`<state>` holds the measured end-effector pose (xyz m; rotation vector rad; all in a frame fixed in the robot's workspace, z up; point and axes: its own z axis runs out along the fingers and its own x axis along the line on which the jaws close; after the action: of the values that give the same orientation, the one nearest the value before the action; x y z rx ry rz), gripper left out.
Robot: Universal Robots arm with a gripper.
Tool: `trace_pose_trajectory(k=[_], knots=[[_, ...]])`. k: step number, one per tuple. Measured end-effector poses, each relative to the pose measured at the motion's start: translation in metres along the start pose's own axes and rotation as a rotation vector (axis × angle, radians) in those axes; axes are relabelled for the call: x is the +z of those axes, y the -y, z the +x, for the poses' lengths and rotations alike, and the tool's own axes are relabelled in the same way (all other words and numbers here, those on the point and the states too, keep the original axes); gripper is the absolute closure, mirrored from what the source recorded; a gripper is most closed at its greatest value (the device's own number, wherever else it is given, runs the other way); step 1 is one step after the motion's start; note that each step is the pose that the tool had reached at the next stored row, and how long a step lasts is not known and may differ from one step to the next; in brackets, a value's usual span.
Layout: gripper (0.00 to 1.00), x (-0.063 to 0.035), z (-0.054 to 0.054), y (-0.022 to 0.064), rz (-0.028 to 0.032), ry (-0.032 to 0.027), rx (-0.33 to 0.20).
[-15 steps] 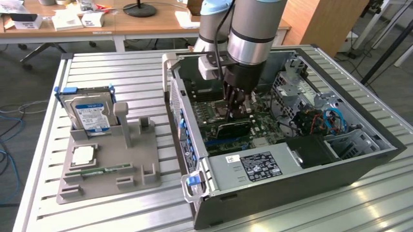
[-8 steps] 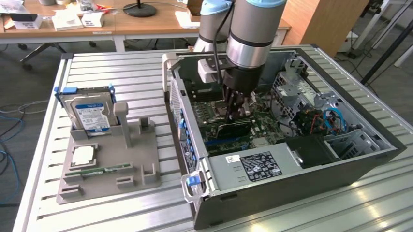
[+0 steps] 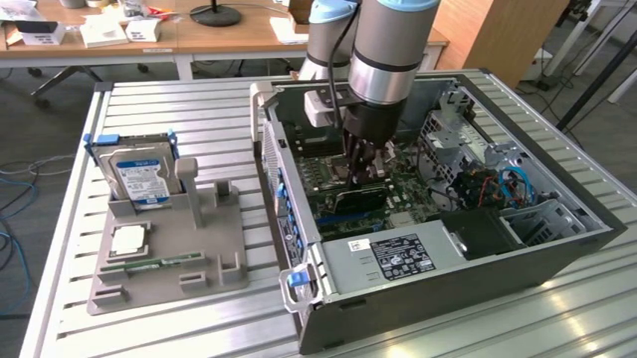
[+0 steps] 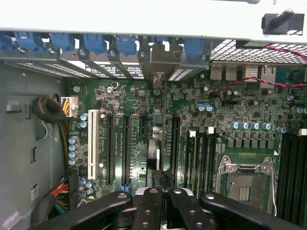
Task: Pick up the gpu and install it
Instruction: 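Press down on the gpu until it lock into place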
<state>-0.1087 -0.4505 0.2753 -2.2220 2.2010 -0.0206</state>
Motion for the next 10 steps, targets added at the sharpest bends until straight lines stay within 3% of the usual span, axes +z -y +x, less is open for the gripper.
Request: trace_pose_trajectory(k=[10], knots=[[0.9, 0.0049, -0.0001, -0.0001, 0.0002, 0.0004, 0.0]])
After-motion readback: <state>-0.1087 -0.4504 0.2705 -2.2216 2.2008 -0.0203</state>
